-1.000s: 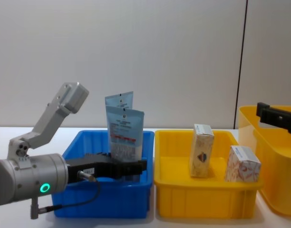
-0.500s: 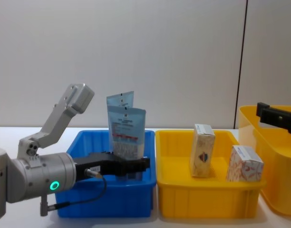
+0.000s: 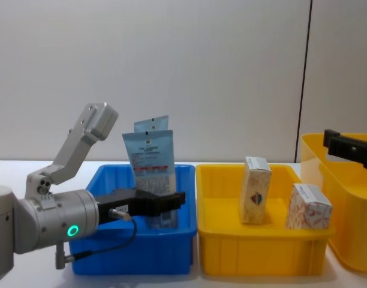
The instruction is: Bimanual collaborative sorting of washing and personal care products
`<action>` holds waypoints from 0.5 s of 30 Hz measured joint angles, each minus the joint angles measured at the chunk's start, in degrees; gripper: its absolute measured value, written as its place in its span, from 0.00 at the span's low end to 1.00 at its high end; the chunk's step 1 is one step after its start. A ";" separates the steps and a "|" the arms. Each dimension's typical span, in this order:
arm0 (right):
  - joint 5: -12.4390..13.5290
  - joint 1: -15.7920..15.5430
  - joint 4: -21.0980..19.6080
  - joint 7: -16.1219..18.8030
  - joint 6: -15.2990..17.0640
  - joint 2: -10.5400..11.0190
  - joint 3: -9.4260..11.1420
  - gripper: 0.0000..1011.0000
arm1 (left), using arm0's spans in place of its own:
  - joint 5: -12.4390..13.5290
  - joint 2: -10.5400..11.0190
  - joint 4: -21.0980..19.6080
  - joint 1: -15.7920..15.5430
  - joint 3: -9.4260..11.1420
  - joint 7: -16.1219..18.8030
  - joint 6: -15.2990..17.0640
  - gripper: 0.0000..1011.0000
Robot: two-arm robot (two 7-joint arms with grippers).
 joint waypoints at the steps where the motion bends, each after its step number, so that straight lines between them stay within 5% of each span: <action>1: 0.00 0.00 0.00 0.00 0.00 0.00 0.00 0.99 | 0.00 -0.03 0.08 -0.03 -0.02 0.01 -0.06 0.73; 15: 0.00 0.00 0.00 0.00 0.00 0.00 0.00 0.99 | -0.03 -0.36 0.68 -0.31 -0.33 0.11 -0.49 0.60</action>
